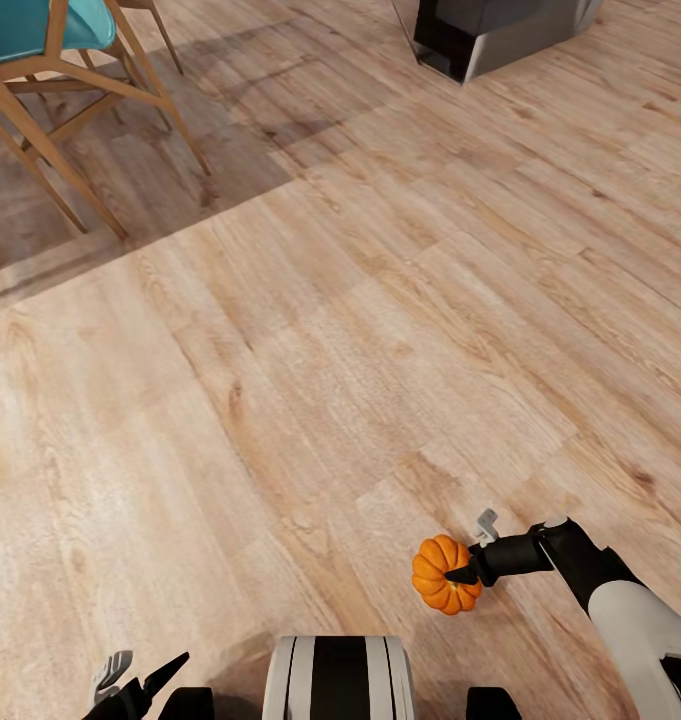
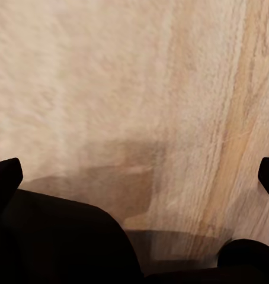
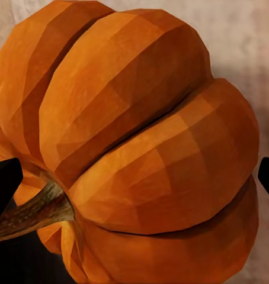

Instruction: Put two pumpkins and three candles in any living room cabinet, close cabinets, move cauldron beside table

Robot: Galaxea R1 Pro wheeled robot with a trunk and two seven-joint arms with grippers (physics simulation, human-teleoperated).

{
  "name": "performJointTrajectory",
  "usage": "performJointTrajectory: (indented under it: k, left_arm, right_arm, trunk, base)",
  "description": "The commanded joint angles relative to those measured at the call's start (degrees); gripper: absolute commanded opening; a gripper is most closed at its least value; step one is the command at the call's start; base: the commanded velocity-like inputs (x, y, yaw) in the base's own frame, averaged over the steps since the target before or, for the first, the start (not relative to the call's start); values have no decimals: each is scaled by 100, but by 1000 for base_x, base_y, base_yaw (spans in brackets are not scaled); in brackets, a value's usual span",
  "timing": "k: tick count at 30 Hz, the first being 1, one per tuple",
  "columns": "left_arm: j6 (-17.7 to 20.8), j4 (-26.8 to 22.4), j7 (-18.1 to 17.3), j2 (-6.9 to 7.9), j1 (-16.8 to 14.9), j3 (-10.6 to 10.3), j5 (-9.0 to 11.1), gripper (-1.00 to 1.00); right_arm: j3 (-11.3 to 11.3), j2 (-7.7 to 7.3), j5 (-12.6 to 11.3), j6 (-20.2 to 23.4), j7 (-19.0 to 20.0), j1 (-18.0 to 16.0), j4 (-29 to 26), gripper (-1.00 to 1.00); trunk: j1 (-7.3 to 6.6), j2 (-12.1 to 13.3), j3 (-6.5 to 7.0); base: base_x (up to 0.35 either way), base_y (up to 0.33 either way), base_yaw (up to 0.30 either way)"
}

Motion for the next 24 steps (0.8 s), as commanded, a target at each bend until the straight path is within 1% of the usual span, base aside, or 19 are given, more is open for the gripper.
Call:
performJointTrajectory:
  k: [1, 12, 18, 24]
  left_arm:
    - [52, 1, -9, 7, -2, -22, 59, 100]
    - [52, 1, -25, 7, -2, -22, 77, 100]
    - [52, 1, -26, 5, -2, -22, 89, 100]
    - [52, 1, -19, 7, -2, -22, 91, 100]
  right_arm:
    - [-43, 6, 37, 60, 36, 1, -8, 100]
    - [-43, 6, 37, 60, 36, 3, -8, 100]
    - [-43, 5, 37, 60, 36, 3, -8, 100]
    - [-43, 6, 37, 65, 36, 2, -8, 100]
  trunk:
    - [-1, -1, -3]
    - [-1, -1, -3]
    - [-1, -1, -3]
    - [-1, -1, -3]
  base:
    - [0, 0, 0]
    - [0, 2, 0]
    - [0, 158, 0]
    - [0, 35, 0]
